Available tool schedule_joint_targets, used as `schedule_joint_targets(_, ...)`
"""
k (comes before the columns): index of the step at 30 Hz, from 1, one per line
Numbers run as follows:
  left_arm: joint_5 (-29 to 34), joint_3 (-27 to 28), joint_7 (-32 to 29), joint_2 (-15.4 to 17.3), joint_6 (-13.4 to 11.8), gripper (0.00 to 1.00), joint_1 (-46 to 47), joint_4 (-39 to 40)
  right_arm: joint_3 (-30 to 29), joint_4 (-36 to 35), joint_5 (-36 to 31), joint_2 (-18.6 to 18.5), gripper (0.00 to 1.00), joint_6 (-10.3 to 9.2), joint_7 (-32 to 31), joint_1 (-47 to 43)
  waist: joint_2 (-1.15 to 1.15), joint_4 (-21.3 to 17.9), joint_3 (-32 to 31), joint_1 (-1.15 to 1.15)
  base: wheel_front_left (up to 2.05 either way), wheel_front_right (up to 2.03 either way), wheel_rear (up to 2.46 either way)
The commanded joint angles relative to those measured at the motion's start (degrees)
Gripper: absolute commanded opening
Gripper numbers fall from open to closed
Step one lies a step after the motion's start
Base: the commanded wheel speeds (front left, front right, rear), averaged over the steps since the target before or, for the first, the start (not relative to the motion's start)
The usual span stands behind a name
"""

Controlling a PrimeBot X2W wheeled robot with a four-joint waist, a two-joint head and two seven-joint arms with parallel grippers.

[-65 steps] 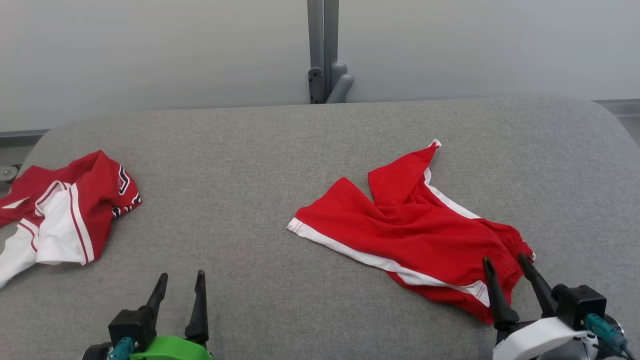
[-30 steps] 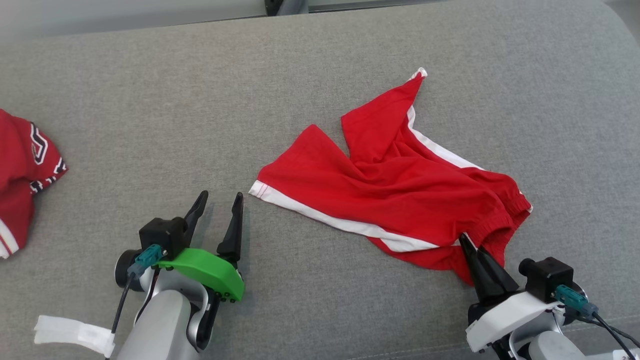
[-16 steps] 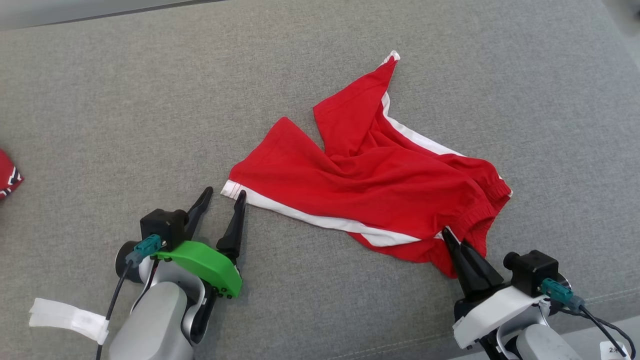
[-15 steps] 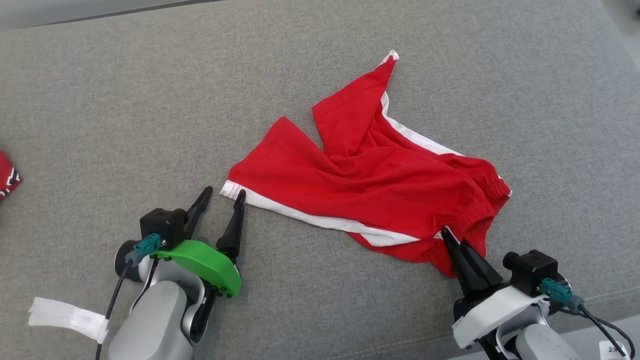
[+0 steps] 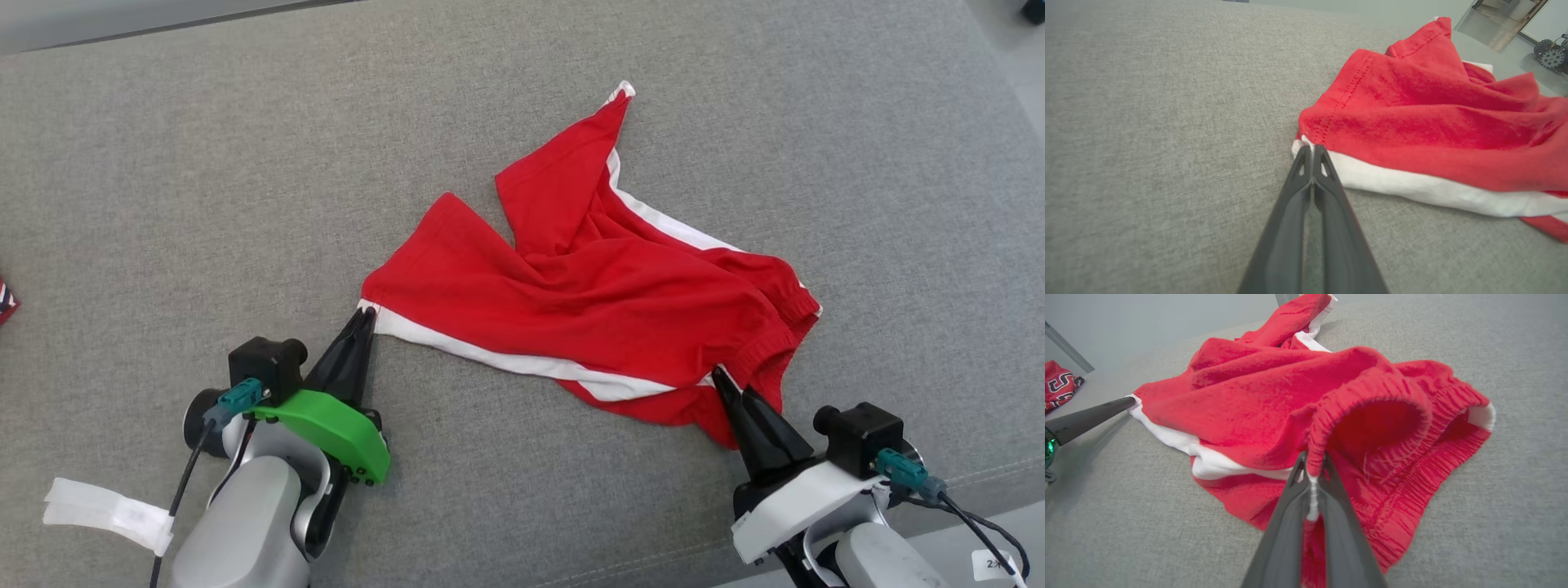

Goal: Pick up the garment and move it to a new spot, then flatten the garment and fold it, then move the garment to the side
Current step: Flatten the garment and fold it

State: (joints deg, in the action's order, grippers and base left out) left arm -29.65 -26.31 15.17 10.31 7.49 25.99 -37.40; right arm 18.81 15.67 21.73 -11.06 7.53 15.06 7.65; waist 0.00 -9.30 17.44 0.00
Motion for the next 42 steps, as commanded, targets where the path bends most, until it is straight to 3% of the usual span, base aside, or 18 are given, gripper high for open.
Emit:
schedule_joint_targets(1, -0.44, 0.48, -0.06, 0.62, -0.01, 0.0, 1.12, 0.41, -0.29, -0.47, 0.71, 0.18, 0.0, -0.08, 0.17, 0.79, 0.0, 0.08, -0.49, 0.0, 0.0, 0.0, 0.0)
schedule_joint_targets(5, 0.61, 2.45, -0.05, 1.56, -0.02, 0.0, 1.2, 4.25, -1.21, -3.88, 1.91, 0.09, 0.0, -0.08, 0.17, 1.97, 0.0, 0.39, -2.79, 0.0, 0.0, 0.0, 0.0)
schedule_joint_targets(12, 4.04, 7.26, -0.03, 6.72, -0.04, 0.0, 6.58, 13.49, -0.37, -10.49, 4.72, -5.67, 0.0, -0.08, 0.17, 9.63, 0.0, 2.6, -10.23, 0.0, 0.0, 0.0, 0.0)
schedule_joint_targets(18, 5.54, 7.79, -0.04, 11.85, -0.07, 0.0, 16.04, 16.08, -0.28, -10.78, 8.97, -10.54, 0.0, -0.09, 0.17, 19.16, 0.0, 5.48, -15.8, 0.0, 0.0, 0.0, 0.0)
schedule_joint_targets(24, 6.38, 7.88, -0.06, 14.74, -0.08, 0.0, 22.59, 17.61, 0.3, -10.32, 12.23, -12.97, 0.0, -0.11, 0.17, 25.44, 0.0, 7.91, -16.47, 0.0, 0.0, 0.0, 0.0)
schedule_joint_targets(28, 6.39, 7.17, -0.56, 15.77, -0.1, 0.0, 25.81, 16.73, 1.46, -7.83, 13.75, -14.5, 0.0, -0.13, -0.88, 29.21, 0.0, 9.75, -13.54, 0.0, 0.0, 0.0, 0.0)
schedule_joint_targets(33, 5.28, 4.05, -2.71, 15.23, -0.1, 0.0, 29.89, 13.72, 3.94, -3.76, 14.31, -14.8, 0.0, -0.11, -5.62, 37.24, 0.0, 11.55, -4.33, 0.0, 0.0, 0.0, 0.0)
schedule_joint_targets(37, 6.46, 1.15, -2.63, 14.79, -0.09, 0.0, 36.86, 9.73, 7.69, 0.8, 11.36, -15.6, 0.0, -0.1, -8.8, 48.35, 0.0, 12.73, 4.62, 0.0, 0.0, 0.0, 0.0)
schedule_joint_targets(42, 9.52, 0.78, -0.92, 13.2, -0.74, 0.0, 48.83, 3.83, 7.6, 10.13, 6.02, -15.33, 0.0, -0.1, -7.49, 64.41, 0.0, 14.34, 11.81, 0.0, 0.0, 0.0, 0.0)
